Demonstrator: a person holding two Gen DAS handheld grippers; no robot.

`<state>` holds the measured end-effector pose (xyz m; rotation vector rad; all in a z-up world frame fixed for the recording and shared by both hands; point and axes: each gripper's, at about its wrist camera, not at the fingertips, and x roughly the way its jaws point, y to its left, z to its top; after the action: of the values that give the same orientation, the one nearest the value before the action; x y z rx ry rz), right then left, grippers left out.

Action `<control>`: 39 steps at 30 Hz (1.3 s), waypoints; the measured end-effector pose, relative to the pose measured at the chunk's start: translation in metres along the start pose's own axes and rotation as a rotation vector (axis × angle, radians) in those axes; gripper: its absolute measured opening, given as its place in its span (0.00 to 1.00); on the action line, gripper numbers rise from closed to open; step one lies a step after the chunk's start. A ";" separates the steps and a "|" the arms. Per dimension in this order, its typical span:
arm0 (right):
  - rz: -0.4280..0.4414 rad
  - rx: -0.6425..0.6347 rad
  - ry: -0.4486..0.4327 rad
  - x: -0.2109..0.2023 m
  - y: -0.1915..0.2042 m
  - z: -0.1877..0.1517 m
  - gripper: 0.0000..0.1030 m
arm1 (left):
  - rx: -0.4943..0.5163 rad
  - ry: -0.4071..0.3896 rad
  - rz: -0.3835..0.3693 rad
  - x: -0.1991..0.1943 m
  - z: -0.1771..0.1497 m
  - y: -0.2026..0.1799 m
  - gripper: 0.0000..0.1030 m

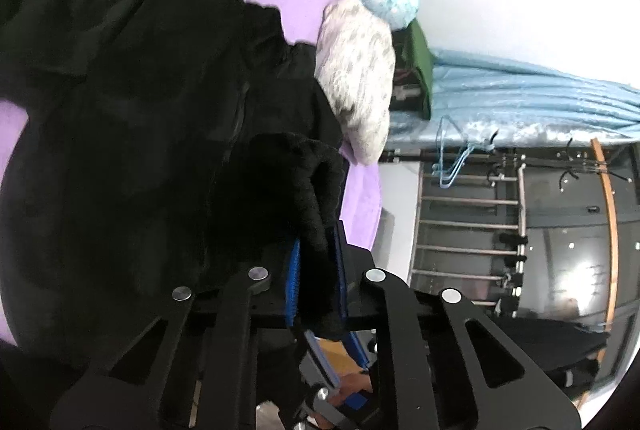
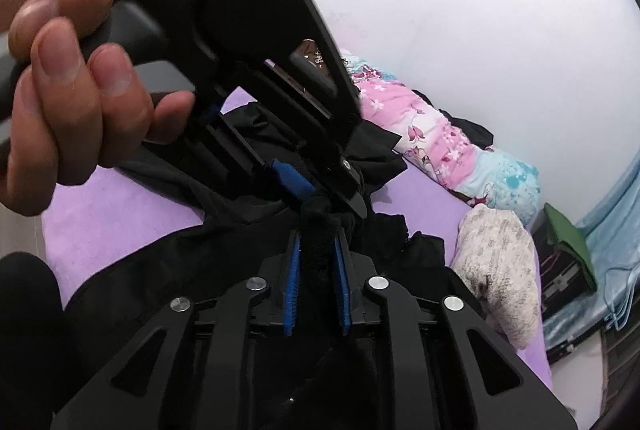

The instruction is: Fold large clothes

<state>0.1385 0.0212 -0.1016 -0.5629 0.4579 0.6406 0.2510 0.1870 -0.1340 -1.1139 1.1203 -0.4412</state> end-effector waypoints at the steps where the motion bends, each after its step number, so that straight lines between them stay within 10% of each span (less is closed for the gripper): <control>1: 0.006 0.008 -0.008 -0.004 0.000 -0.001 0.34 | 0.008 -0.018 -0.001 -0.004 0.001 0.001 0.12; 7: 0.000 0.022 0.025 -0.007 -0.014 -0.033 0.62 | 0.091 -0.105 0.112 -0.029 0.008 0.028 0.12; 19: -0.241 0.250 0.351 0.080 -0.115 -0.142 0.65 | 0.304 -0.153 0.501 0.009 0.016 0.093 0.15; 25: -0.326 0.294 0.329 0.061 -0.137 -0.171 0.83 | 0.186 -0.195 0.435 -0.005 0.021 0.117 0.15; 39: -0.301 0.297 0.396 0.073 -0.149 -0.224 0.72 | 0.189 -0.256 0.430 -0.028 0.022 0.105 0.15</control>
<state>0.2392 -0.1843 -0.2602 -0.4616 0.8073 0.1635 0.2341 0.2639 -0.2123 -0.7140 1.0317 -0.0608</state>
